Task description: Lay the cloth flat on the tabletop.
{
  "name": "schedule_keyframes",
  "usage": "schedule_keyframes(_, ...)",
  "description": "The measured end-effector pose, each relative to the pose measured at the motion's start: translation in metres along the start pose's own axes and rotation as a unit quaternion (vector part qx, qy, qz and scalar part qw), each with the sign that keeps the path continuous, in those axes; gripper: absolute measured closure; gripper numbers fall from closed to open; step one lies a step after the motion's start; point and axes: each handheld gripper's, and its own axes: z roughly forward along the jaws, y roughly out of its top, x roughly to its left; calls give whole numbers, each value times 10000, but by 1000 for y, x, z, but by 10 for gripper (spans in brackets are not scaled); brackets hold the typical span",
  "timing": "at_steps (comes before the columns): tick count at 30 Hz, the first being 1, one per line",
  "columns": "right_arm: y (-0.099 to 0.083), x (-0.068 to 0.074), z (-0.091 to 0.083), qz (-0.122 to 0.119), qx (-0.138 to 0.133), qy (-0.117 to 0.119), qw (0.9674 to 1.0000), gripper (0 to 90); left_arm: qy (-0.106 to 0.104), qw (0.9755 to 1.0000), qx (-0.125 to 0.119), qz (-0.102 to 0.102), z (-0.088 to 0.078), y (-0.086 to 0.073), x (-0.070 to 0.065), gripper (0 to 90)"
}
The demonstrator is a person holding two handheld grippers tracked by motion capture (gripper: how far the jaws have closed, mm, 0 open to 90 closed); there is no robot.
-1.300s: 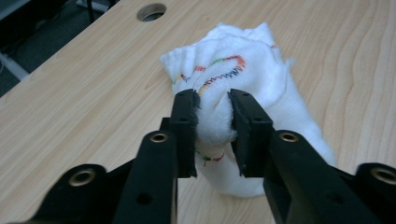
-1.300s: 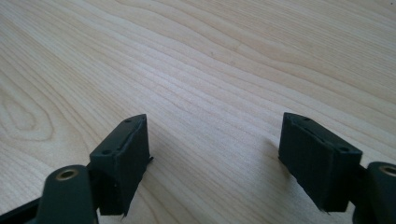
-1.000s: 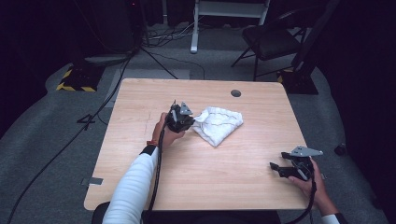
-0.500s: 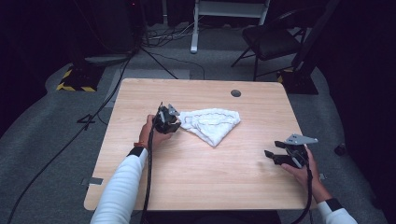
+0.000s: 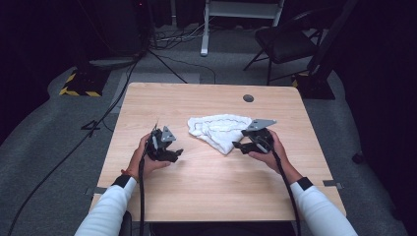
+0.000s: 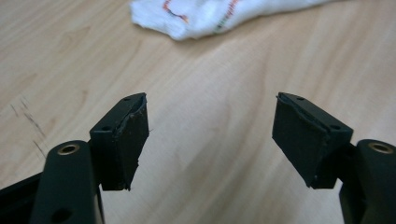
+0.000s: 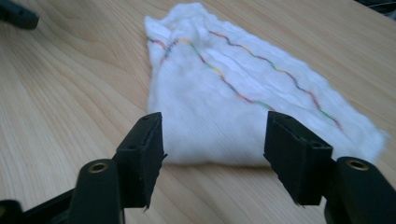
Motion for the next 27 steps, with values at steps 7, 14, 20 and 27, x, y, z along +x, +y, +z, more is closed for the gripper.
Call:
schedule_keyframes(7, 13, 16, 38, -198, 203, 168, 9995, 475, -550, 9981, 218, -168, -6, -18, -10, 230)
schedule_keyframes(14, 14, 21, 58, -345, 385, 29, 9987, 695, -475, 9984, 294, 87, -3, -29, -19, 215)
schedule_keyframes(20, 13, 16, 51, -453, 329, -59, 9984, 833, -436, 9988, 242, -31, 0, -31, -20, 201)
schedule_keyframes(27, 3, 12, 21, -385, 64, -123, 9992, 842, -502, 9978, 283, -332, 2, -33, -16, 157)
